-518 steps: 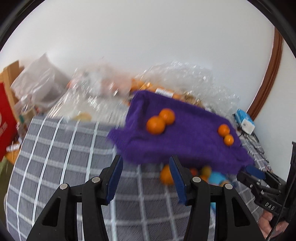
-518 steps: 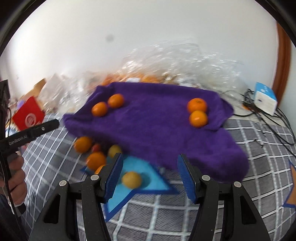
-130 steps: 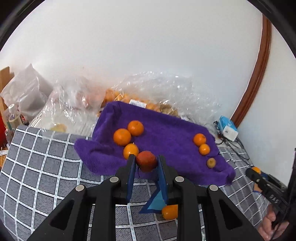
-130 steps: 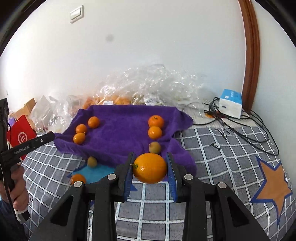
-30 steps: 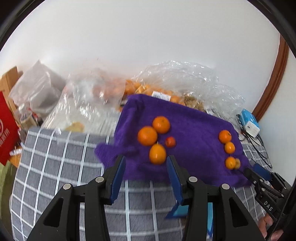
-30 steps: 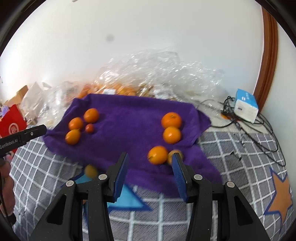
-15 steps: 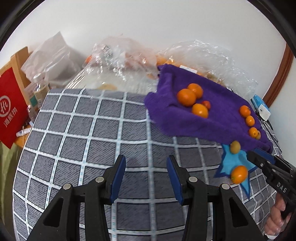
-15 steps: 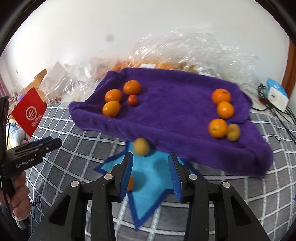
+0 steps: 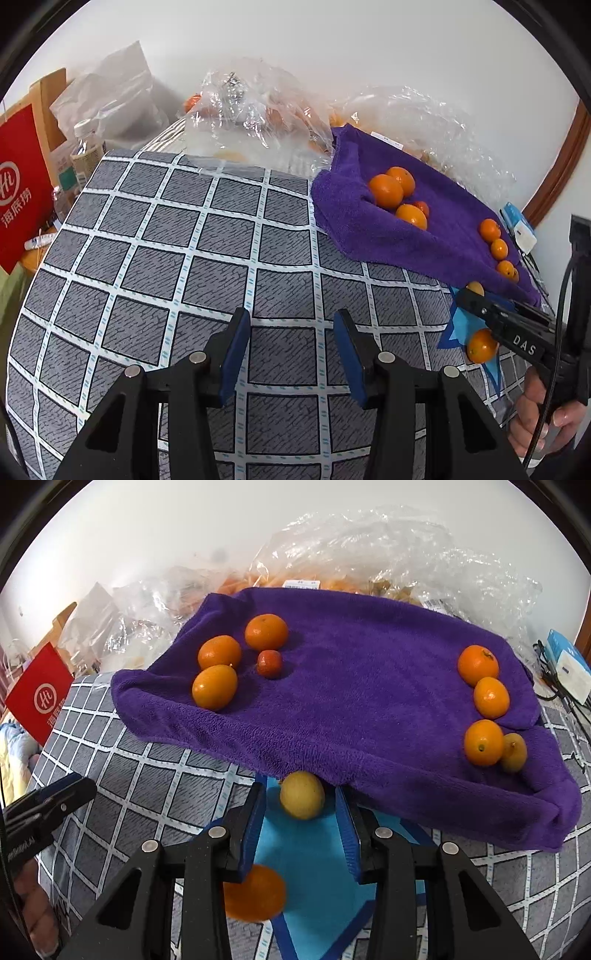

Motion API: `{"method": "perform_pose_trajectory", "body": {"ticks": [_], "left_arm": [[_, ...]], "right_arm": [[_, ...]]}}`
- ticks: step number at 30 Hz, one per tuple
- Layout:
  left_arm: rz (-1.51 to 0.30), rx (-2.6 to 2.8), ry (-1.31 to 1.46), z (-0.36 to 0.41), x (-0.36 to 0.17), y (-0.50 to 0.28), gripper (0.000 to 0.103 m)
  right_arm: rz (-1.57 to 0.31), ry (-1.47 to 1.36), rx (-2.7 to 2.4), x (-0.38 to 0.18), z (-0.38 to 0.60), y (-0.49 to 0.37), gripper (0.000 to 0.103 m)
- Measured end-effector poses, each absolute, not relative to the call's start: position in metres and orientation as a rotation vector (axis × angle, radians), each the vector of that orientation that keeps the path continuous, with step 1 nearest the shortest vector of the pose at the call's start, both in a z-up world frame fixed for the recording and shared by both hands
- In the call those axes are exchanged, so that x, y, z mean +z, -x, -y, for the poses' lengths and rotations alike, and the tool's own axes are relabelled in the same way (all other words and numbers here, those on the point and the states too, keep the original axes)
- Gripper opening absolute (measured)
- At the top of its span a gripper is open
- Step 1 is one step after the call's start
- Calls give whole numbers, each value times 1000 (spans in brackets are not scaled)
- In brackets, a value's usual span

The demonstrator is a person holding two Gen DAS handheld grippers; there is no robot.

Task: Organize fruits
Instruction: 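Lower the right tool and grasp the yellow-green fruit on the blue star, then grasp the orange on the blue star with the left tool while the right tool holds its fruit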

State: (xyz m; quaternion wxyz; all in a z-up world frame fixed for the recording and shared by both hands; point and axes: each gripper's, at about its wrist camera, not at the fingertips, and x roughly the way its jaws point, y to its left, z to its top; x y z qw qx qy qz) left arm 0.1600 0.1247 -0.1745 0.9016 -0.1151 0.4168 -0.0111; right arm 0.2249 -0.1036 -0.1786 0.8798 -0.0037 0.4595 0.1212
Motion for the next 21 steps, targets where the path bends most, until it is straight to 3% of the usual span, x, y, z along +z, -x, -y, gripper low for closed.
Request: {"method": "perform_pose_trajectory", "body": {"ticks": [1,2,3,15,21], "left_arm": [[-858,-19,223,-123,-175,-160,46],[-856,-15,209,-121,-175,-159,46],[-854,-11,190,-118,-175,-158,47],[-849,-9,129,-111,-175,-157,49],[-854,-28,135,-112,-175,-158,52]], "right_arm": [[-952,11,247,-179,103,-224,37],[-943,26,231,-179,101,-223,26],[-939,36,224,-180,101,-222,25],[-807,83,220,-138,138,-164,25],[-821,83,133,-149,186,-142,25]]}}
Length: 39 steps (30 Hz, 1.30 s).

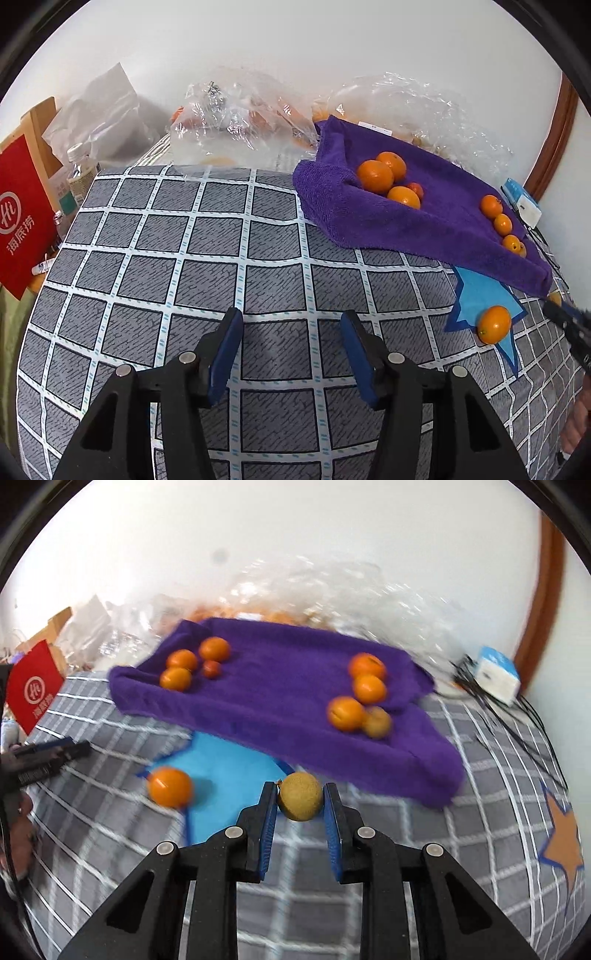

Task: Organize fruits
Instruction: 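Grasp the orange on the blue star with the left tool while the right tool holds its fruit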

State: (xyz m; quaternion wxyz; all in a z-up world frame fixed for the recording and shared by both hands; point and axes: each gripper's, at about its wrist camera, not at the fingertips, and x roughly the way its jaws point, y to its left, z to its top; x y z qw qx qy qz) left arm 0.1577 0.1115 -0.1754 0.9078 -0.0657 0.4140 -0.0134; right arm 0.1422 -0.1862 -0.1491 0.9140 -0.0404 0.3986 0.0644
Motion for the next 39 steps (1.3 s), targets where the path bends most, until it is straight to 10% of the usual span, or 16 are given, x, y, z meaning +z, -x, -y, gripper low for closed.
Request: {"method": "perform_pose_trajectory", "body": {"ticks": [39], "left_arm": [[-952,-205,204,33,-169,-158,49]], "right_arm": [[-828,-137,161,-177,274,-129,25]]}}
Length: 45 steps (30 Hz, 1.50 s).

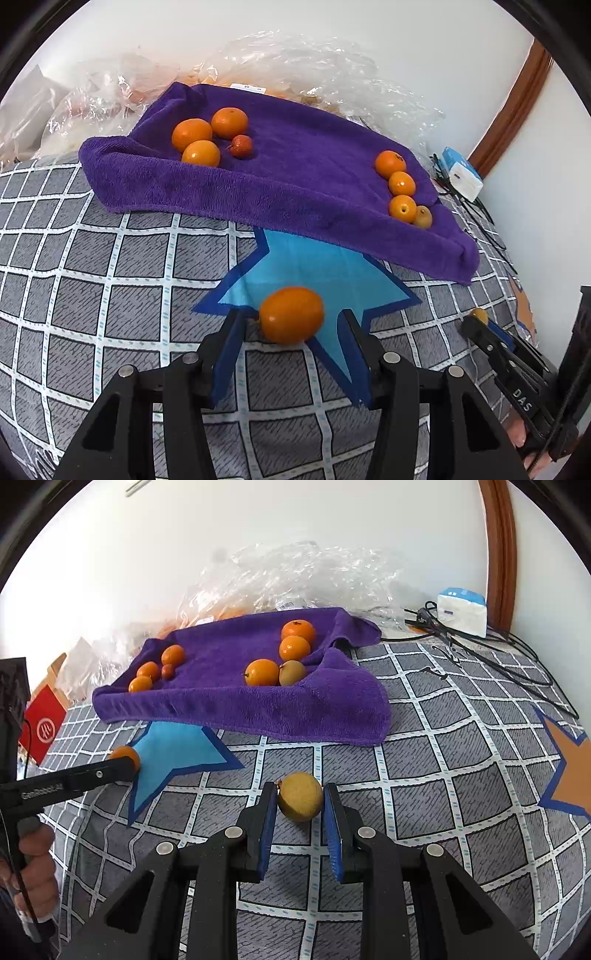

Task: Organize fruits
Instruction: 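Grasp the orange on the blue star with the left tool while the right tool holds its fruit, then carry both fruits onto the purple towel and open both tools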

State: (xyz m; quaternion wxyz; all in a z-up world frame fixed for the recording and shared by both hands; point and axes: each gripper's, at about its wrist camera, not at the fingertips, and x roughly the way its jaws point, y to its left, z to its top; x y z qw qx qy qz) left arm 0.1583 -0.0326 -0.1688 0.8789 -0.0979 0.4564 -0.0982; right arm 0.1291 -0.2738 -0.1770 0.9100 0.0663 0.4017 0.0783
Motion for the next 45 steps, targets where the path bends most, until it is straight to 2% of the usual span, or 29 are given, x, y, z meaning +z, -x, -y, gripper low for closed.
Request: {"method": "perform_pose_trajectory", "body": {"ticks": [5,7,14,30,45], "left_arm": [[-952,-172,165,44,-170,-164,48],[-947,-147,151,47,-170,-167,37],[-977,-185,183,35,-162,-166,37],[-912,-170,254,-19,-120,-162,37],[-820,-145,228,-38,-83,-173,37]], "right_arm": [[-832,-150,164,-178,276,-130,25],[-836,-144,168,-178,275,-131,25],[-846,-97,115,-176,271,-131,25],[-793,-43,89,-110,235,-135,25],[-797,-31,83,-90,222,-175,25]]}}
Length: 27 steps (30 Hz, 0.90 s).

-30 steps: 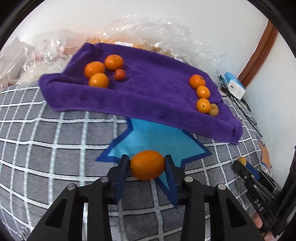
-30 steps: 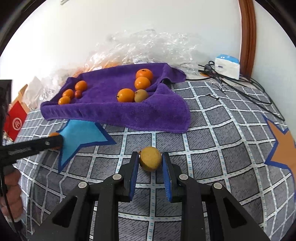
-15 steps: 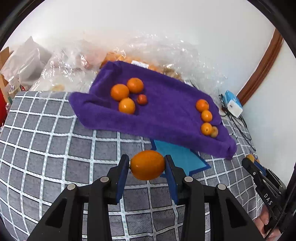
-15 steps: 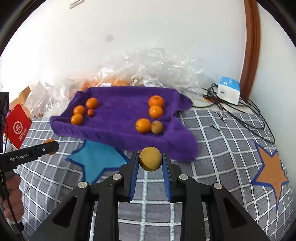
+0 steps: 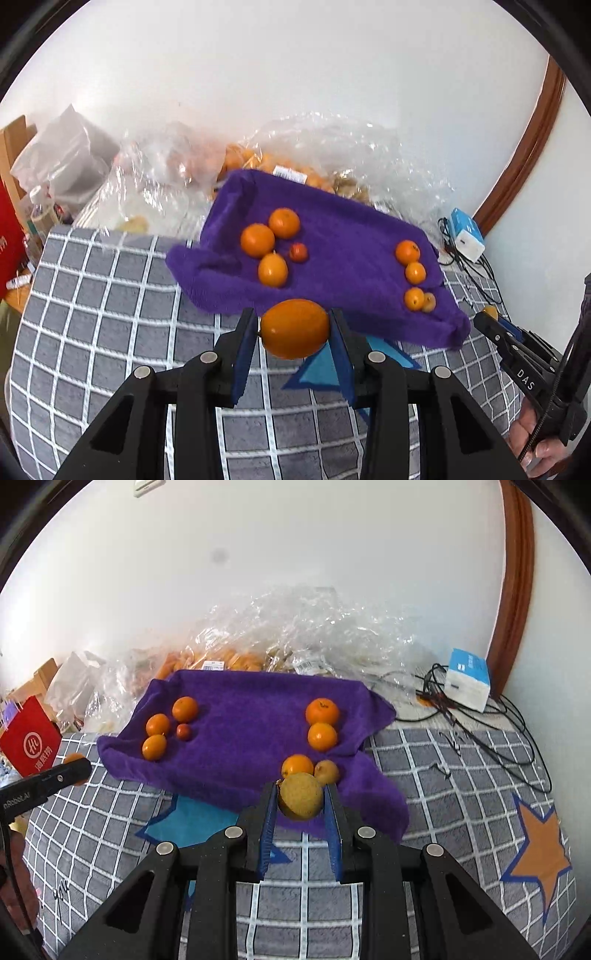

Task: Organize fruits
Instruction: 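Carry both fruits onto the purple towel and open both tools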

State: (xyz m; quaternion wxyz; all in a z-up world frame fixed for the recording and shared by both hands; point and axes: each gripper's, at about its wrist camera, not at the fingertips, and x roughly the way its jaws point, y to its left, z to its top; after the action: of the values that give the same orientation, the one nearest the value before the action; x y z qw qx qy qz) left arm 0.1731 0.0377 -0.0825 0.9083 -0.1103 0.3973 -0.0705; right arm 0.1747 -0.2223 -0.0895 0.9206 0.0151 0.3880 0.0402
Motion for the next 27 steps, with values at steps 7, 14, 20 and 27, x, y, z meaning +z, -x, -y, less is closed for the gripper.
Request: {"method": "perform_pose_trajectory", "body": {"ticks": [7,14,20,27], "left_arm": [[-789,-149,218,-38,-69,-188,37],[-772,-157,207,-34,-61,-202,37],[-778,-148,200,-36,-63,-217,37],[-772,-123,193,-46,-61,-235,37]], "right_arm": [[-795,-22,75,-85,224,-195,25],[-784,-10,75,-82,226,-208,25],[-779,-9,85,-86,230,-224,25],[-789,-58,108,-93,239,-249,25]]}}
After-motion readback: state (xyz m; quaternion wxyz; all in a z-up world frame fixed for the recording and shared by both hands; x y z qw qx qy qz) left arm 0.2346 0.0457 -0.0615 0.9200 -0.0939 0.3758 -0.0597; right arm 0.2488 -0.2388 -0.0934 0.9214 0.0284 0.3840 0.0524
